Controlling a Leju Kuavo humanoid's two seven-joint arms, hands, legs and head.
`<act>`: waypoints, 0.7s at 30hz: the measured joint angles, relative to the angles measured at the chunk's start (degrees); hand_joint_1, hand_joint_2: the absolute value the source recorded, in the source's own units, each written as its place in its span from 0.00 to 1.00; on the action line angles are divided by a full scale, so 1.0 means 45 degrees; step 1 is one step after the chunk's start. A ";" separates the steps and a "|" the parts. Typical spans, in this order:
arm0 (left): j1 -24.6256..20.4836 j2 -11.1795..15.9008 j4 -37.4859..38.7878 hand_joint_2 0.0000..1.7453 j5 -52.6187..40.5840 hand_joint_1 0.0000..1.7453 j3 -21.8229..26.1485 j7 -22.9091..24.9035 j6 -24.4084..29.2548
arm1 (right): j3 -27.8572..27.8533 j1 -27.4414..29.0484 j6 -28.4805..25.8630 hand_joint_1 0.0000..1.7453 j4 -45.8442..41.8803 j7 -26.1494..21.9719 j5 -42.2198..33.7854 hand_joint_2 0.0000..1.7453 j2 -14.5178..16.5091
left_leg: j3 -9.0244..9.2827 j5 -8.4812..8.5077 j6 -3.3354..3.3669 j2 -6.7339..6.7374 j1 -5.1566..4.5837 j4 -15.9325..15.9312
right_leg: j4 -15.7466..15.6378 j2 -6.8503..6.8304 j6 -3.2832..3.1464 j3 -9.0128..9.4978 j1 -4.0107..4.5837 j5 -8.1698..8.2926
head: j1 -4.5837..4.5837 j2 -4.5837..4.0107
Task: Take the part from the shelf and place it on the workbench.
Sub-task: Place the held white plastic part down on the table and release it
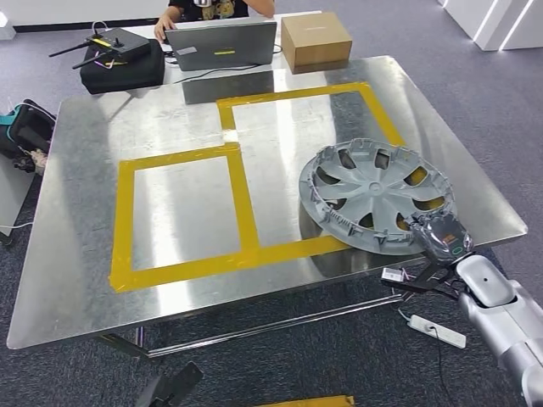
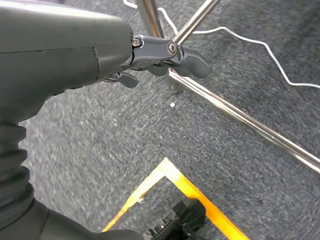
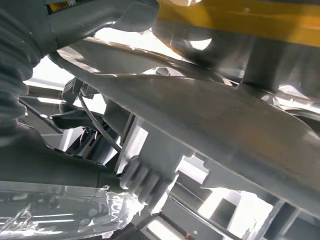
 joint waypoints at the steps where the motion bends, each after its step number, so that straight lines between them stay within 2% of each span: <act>1: -0.0009 -0.0008 0.0000 1.00 0.0129 0.00 0.0108 0.0015 0.0011 | 0.0013 0.0008 -0.0004 0.00 -0.0021 -0.0004 0.0046 1.00 0.0002 | 0.0000 0.0000 0.0000 0.0000 0.0000 0.0000 | 0.0000 0.0000 0.0000 0.0000 0.0000 0.0000 | 0.0001 0.0000; 10: -0.0077 -0.0046 -0.0021 1.00 0.0422 0.00 0.0753 0.0038 0.0226 | 0.0175 0.0069 -0.0010 0.00 -0.0236 0.0057 0.0042 1.00 0.0047 | 0.0000 0.0000 0.0000 0.0000 0.0000 0.0000 | 0.0000 0.0001 -0.0001 0.0000 0.0000 -0.0001 | 0.0000 0.0000; 19: -0.0036 -0.0067 -0.0024 1.00 0.0175 0.00 0.0764 0.0071 0.0423 | -0.0157 0.0411 0.0008 0.00 -0.0617 0.0312 -0.1033 1.00 0.0100 | -0.0001 -0.0002 0.0003 -0.0001 -0.0001 0.0000 | 0.0000 -0.0003 0.0000 0.0000 -0.0001 -0.0002 | 0.0000 0.0000; 21: -0.0009 -0.0064 -0.0024 0.50 0.0092 0.00 0.0764 0.0097 0.0481 | -0.0368 0.0497 0.0268 0.00 -0.0623 0.0272 -0.1559 1.00 0.0103 | -0.0002 -0.0004 0.0003 0.0000 -0.0001 0.0000 | 0.0000 -0.0002 0.0001 0.0000 -0.0001 -0.0003 | 0.0001 0.0000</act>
